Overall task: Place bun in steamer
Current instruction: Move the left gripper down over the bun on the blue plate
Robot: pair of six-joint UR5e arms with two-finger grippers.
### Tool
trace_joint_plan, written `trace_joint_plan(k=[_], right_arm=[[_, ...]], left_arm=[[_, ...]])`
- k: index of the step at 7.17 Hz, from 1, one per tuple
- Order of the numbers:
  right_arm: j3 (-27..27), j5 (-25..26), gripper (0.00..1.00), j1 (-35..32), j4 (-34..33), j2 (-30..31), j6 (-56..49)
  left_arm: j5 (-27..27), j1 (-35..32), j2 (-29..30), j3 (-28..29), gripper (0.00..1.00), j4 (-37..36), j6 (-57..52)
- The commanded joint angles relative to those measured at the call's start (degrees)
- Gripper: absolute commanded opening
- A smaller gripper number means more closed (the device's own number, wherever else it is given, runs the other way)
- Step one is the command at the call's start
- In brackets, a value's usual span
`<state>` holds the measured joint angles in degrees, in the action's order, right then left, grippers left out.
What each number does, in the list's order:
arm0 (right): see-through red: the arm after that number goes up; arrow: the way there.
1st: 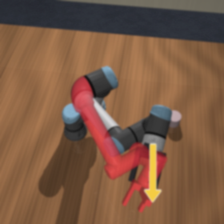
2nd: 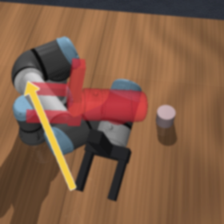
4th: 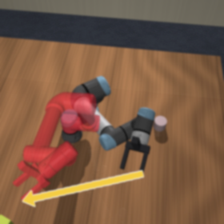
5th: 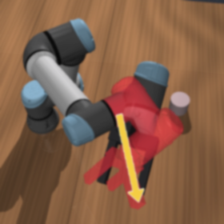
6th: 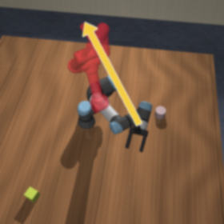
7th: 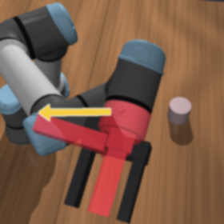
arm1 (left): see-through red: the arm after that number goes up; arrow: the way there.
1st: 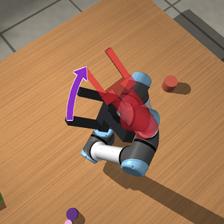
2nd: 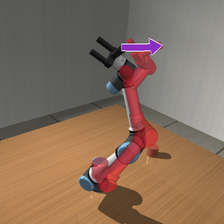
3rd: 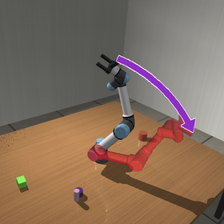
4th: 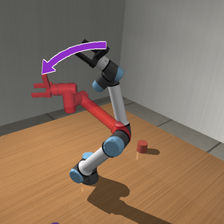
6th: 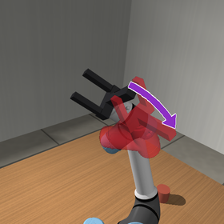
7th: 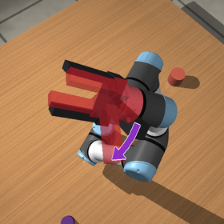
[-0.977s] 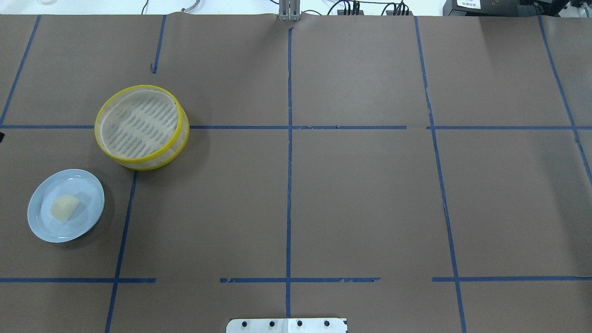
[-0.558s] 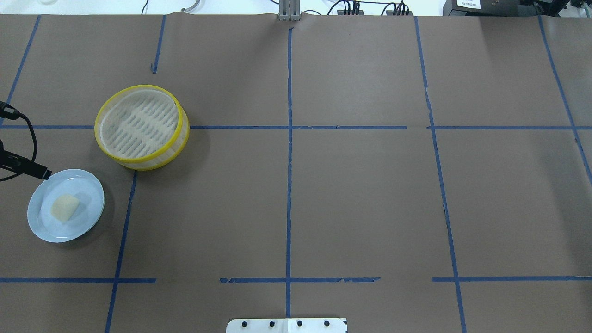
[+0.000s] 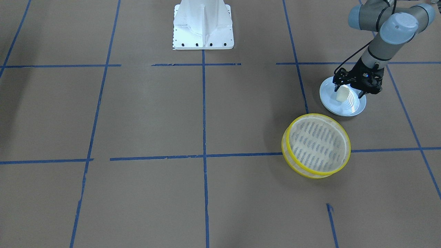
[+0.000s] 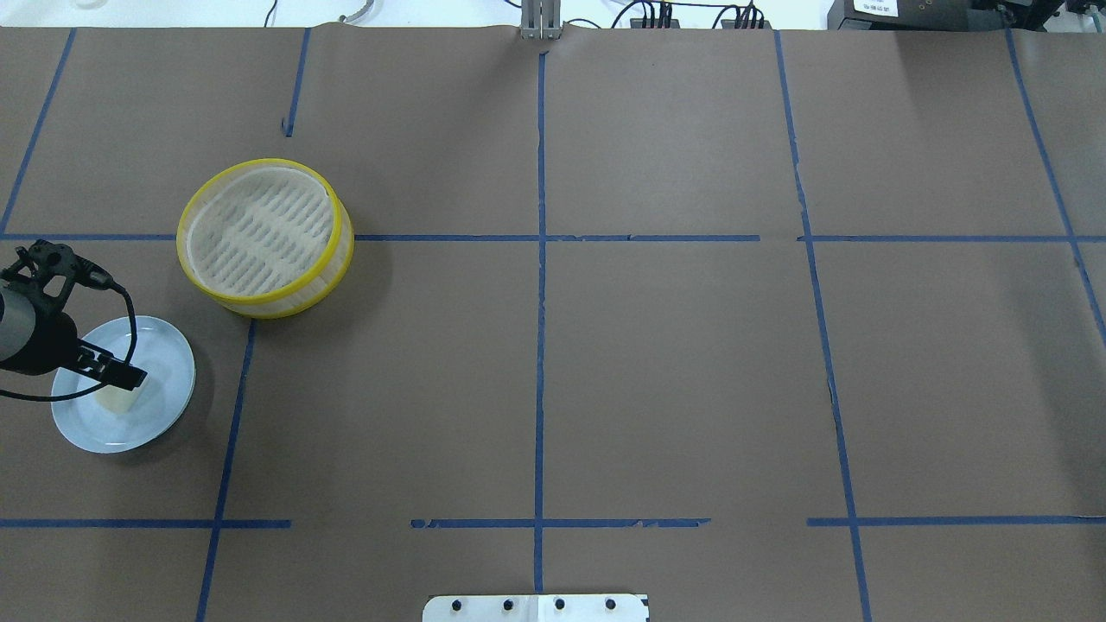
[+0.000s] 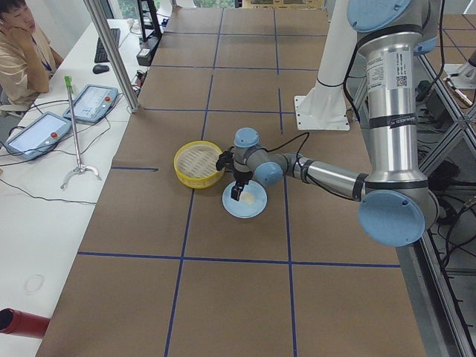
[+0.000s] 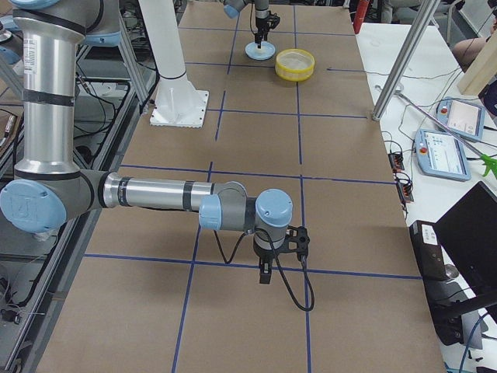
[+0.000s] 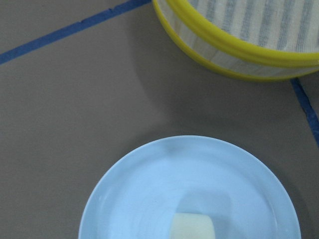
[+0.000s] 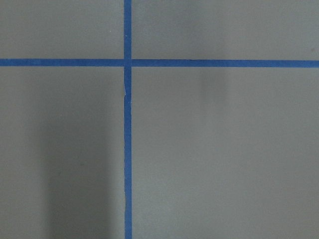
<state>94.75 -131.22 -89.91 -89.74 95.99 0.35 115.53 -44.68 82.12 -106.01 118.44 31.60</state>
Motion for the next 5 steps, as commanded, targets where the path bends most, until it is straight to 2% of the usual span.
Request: trace_joint_plan(k=[1,3,5], right_arm=[[0.0,0.0,1.0,0.0,0.0,-0.01,0.0],[0.0,0.0,1.0,0.0,0.0,-0.01,0.0],[0.0,0.0,1.0,0.0,0.0,-0.01,0.0]], left_arm=[[-0.57,1.26,-0.12,2.3,0.94,2.66,0.3],[-0.31,1.88,-0.03,3.88,0.94,3.46,0.39],[0.22,2.93,-0.12,3.8,0.81,3.37,0.56]])
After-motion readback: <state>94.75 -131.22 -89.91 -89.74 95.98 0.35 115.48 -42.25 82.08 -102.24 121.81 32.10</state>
